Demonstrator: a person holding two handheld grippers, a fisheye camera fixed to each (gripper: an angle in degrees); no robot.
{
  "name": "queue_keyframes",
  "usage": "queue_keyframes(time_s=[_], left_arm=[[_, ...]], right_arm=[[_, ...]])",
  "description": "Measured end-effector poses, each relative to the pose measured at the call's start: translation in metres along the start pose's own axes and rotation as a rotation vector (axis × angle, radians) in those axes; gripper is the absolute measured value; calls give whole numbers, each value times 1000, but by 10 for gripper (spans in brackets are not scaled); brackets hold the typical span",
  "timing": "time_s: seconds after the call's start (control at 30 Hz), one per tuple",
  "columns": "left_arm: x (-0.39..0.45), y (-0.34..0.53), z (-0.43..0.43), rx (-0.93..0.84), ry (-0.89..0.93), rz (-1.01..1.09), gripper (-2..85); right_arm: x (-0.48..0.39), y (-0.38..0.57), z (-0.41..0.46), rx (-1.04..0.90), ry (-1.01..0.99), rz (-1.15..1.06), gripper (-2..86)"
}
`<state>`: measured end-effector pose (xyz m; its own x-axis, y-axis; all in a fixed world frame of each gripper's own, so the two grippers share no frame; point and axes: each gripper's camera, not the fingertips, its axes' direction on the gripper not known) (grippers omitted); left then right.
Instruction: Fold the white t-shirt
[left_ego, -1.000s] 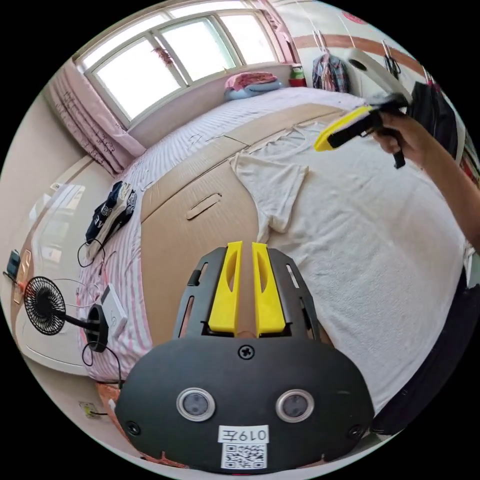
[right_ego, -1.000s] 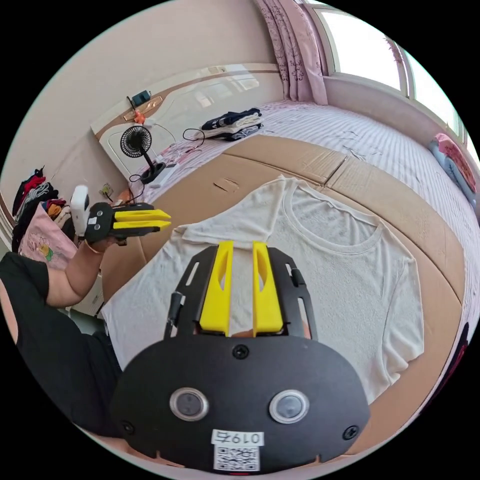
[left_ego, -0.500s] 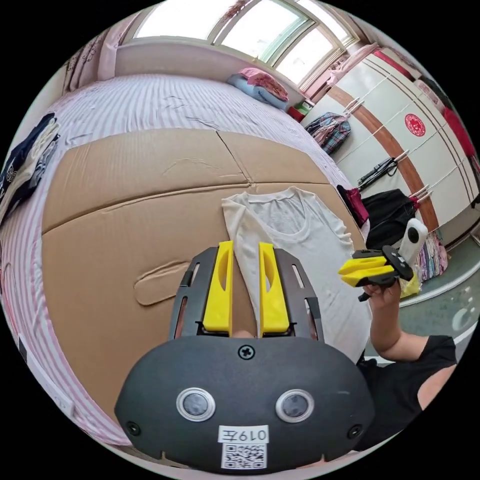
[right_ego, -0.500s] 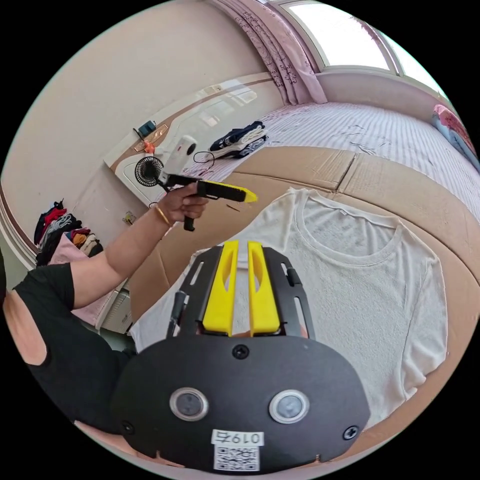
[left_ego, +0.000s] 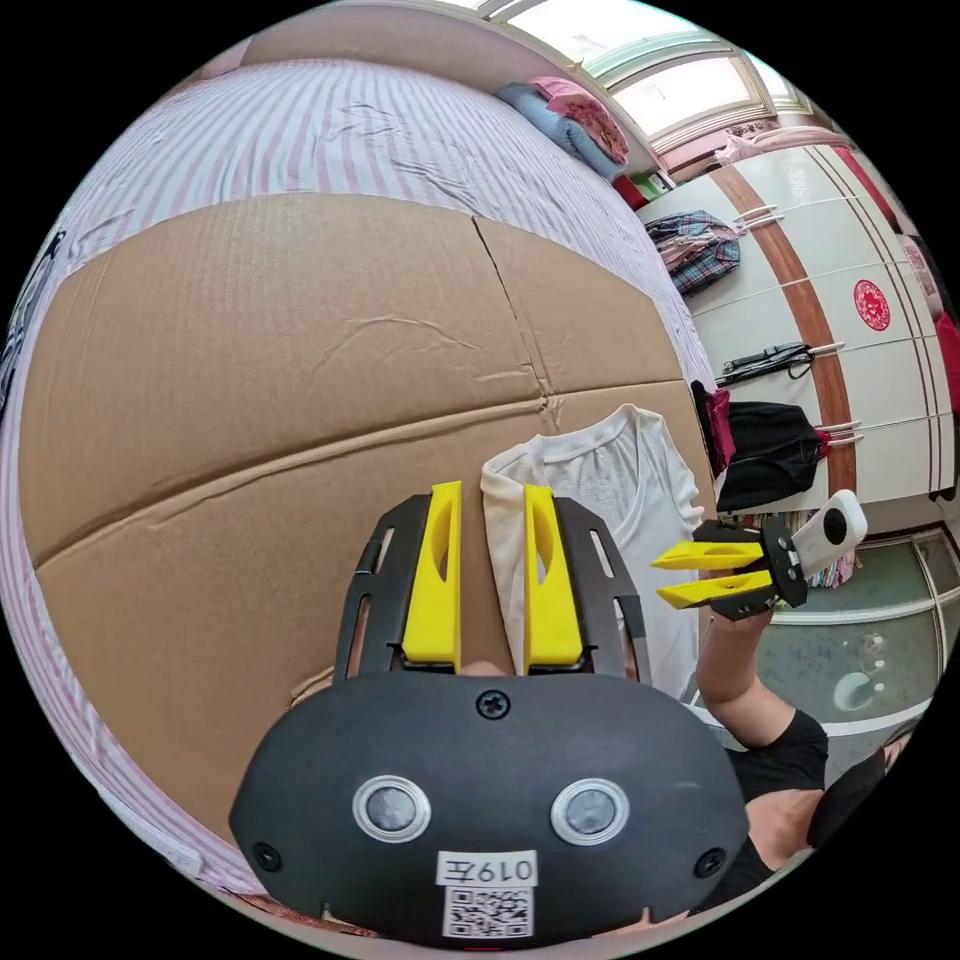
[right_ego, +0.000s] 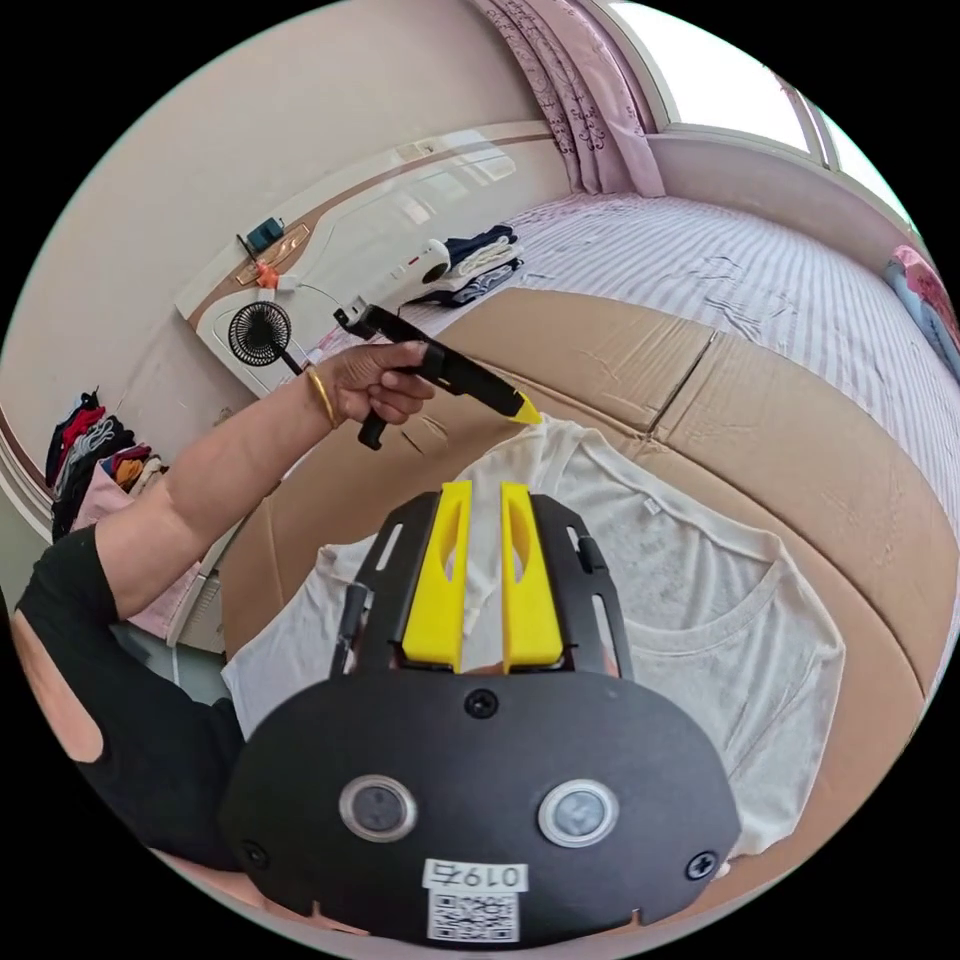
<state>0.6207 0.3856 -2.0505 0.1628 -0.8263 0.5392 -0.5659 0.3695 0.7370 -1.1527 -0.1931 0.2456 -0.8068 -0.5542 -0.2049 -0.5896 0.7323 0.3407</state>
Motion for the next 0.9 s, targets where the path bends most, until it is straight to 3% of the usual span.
queue_keyframes(time_s=[0.37,0.9], left_arm=[[-38,-59,11,-16,87,-30,28],[-16,-109,21,-39,-159,58,9]], right_arm=[[42,-71,46,-80,-18,13,48],[59,-105,78,-149,-32,33,12]])
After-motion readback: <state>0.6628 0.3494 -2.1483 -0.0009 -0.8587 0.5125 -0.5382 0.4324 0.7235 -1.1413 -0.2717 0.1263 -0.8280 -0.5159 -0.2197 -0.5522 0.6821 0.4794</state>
